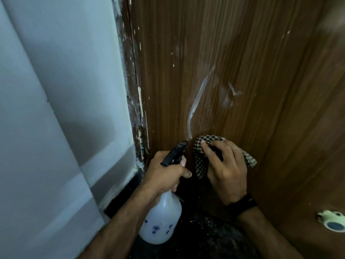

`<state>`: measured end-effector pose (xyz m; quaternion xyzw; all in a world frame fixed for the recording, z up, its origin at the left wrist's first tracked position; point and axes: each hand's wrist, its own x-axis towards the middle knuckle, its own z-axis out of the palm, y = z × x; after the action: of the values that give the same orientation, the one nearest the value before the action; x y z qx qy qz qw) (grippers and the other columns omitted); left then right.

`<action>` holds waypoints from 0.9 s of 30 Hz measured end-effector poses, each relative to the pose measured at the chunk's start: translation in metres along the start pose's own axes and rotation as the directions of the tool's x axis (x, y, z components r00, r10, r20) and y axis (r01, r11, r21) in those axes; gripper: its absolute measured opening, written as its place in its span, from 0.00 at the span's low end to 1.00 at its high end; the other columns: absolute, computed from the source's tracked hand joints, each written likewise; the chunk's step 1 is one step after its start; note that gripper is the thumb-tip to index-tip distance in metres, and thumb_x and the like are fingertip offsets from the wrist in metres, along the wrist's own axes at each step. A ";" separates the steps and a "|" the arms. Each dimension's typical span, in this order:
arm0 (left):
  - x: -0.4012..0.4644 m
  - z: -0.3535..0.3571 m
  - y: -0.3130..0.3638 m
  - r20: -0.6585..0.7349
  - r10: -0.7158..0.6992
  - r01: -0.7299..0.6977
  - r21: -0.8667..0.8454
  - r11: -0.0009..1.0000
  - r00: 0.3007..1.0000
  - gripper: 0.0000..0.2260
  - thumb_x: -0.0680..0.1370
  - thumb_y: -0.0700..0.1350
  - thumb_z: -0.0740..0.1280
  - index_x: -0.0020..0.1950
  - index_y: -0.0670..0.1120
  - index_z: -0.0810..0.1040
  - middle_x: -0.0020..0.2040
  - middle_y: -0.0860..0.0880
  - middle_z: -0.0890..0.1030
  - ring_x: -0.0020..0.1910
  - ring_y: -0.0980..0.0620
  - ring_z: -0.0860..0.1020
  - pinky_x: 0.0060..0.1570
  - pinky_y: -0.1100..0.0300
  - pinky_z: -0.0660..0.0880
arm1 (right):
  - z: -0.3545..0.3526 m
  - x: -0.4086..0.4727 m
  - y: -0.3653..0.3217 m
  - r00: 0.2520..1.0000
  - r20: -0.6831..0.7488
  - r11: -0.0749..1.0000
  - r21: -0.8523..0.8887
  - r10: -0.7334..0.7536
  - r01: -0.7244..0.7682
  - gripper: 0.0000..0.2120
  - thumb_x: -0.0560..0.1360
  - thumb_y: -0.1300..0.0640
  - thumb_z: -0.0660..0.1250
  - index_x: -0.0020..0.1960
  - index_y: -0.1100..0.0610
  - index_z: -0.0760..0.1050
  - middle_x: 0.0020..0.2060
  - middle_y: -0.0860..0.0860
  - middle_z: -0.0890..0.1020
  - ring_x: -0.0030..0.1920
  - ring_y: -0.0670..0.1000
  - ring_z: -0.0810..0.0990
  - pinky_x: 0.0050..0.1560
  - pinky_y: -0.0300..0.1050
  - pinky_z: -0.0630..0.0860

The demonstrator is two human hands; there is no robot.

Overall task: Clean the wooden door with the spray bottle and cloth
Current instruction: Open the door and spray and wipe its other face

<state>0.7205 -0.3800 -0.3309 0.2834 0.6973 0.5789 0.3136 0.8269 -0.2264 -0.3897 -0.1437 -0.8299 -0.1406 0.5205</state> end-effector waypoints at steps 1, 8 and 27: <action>0.001 0.000 0.005 -0.003 0.006 -0.006 -0.006 1.000 1.000 0.15 0.71 0.31 0.72 0.33 0.47 0.71 0.26 0.49 0.70 0.20 0.53 0.66 0.26 0.61 0.66 | 0.000 0.001 0.001 1.000 0.013 1.000 -0.013 -0.018 0.018 0.20 0.76 0.71 0.62 0.65 0.60 0.80 0.56 0.59 0.79 0.59 0.59 0.74 0.61 0.52 0.72; 0.001 0.008 0.017 -0.029 0.040 -0.040 -0.012 0.999 0.999 0.16 0.71 0.33 0.73 0.33 0.48 0.71 0.24 0.52 0.70 0.19 0.54 0.67 0.25 0.60 0.67 | -0.001 0.015 0.007 0.995 0.018 0.995 -0.003 -0.099 0.099 0.20 0.77 0.68 0.60 0.66 0.60 0.79 0.57 0.58 0.78 0.59 0.59 0.73 0.59 0.53 0.73; -0.005 -0.001 0.041 -0.043 0.084 -0.087 -0.069 0.994 0.996 0.14 0.71 0.29 0.71 0.37 0.47 0.74 0.34 0.44 0.71 0.22 0.52 0.64 0.24 0.61 0.63 | 0.008 0.076 -0.006 0.958 -0.028 0.958 -0.030 -0.287 0.286 0.17 0.75 0.62 0.71 0.64 0.61 0.79 0.57 0.58 0.81 0.59 0.58 0.72 0.55 0.52 0.68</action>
<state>0.7237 -0.3773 -0.2902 0.2902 0.6698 0.6215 0.2844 0.7863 -0.2222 -0.3254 -0.0265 -0.8317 -0.2274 0.5059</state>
